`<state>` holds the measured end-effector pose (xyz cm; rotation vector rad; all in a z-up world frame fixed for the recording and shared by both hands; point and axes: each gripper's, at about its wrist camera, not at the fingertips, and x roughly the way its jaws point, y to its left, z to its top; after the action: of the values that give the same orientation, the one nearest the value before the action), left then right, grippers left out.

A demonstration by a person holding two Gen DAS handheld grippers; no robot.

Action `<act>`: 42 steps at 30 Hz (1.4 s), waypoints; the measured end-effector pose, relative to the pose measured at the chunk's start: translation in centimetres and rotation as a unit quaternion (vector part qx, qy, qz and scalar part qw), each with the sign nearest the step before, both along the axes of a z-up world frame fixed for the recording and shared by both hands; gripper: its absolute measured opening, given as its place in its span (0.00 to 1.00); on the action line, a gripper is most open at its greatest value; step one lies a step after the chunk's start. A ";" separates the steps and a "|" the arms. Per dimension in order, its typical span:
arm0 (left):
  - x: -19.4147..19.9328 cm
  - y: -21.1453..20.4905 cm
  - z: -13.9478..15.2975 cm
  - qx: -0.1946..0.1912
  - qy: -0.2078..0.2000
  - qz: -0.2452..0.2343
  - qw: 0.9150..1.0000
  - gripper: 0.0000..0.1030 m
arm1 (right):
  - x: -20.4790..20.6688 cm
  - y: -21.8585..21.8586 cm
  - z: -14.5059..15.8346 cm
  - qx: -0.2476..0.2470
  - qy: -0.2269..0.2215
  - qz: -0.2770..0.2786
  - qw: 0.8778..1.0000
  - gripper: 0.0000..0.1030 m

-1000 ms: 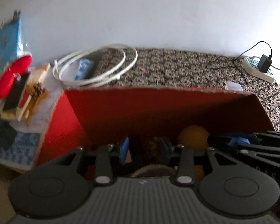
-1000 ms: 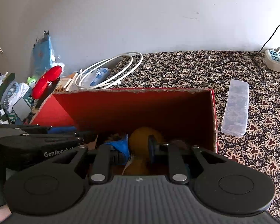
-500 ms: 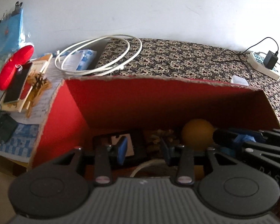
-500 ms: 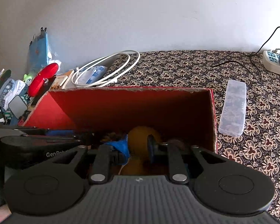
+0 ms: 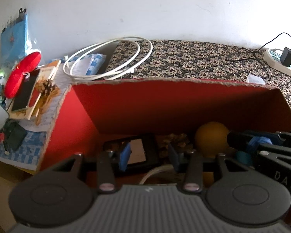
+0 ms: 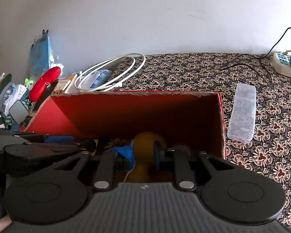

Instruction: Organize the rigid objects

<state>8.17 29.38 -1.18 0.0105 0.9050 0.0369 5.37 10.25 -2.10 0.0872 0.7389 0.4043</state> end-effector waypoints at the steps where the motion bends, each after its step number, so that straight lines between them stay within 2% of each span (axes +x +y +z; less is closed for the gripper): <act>1: 0.0 0.0 0.0 0.001 0.001 0.000 1.000 0.46 | 0.0 0.0 0.0 0.000 0.000 0.001 1.000 0.01; 23: 0.1 -0.4 0.0 0.023 0.001 0.008 1.000 0.46 | 0.0 -0.1 0.0 0.002 -0.001 0.002 1.000 0.02; 42: -0.1 -0.5 -0.1 0.037 0.000 0.030 0.999 0.46 | -0.3 -0.1 0.2 0.014 -0.002 0.007 1.000 0.06</act>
<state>8.08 28.89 -1.27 0.0523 0.9027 0.1264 5.06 10.12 -1.86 0.1075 0.7296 0.4290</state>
